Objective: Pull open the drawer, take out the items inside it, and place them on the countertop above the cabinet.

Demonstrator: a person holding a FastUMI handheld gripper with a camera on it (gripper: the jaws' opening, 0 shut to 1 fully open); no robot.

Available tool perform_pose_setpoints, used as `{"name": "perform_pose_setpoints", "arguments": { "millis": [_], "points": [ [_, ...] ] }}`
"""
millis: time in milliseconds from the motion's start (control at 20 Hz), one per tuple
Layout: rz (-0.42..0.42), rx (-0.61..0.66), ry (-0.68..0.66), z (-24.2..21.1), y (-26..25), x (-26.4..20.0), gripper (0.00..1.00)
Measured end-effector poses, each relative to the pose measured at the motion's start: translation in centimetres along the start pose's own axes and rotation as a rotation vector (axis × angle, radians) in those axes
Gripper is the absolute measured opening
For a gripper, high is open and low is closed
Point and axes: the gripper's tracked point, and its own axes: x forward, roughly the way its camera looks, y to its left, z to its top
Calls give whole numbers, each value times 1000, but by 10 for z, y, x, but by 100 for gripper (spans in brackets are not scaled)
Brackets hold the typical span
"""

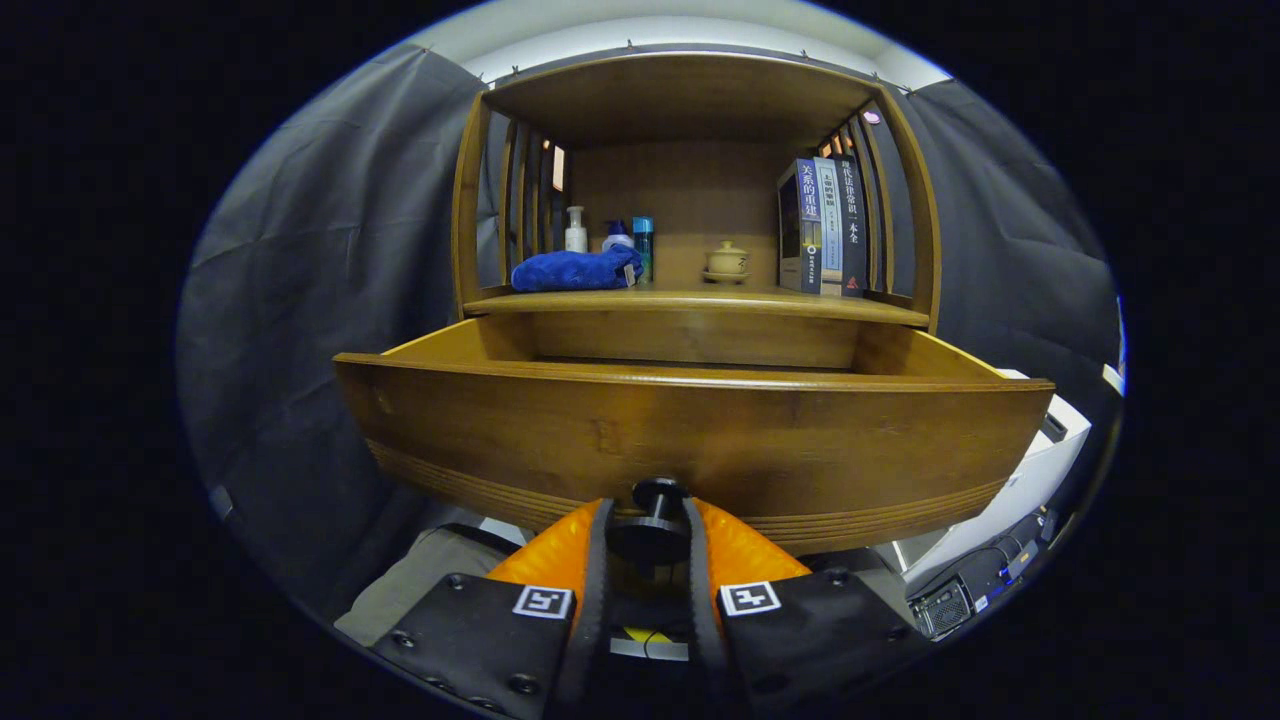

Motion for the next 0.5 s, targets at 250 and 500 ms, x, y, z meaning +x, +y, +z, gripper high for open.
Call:
{"name": "perform_pose_setpoints", "arguments": {
  "millis": [250, 500],
  "points": [
    [11, 6, 4, -1, 2, 2, 60],
    [43, 7, -21, 6, 10, -3, 83]
  ]
}}
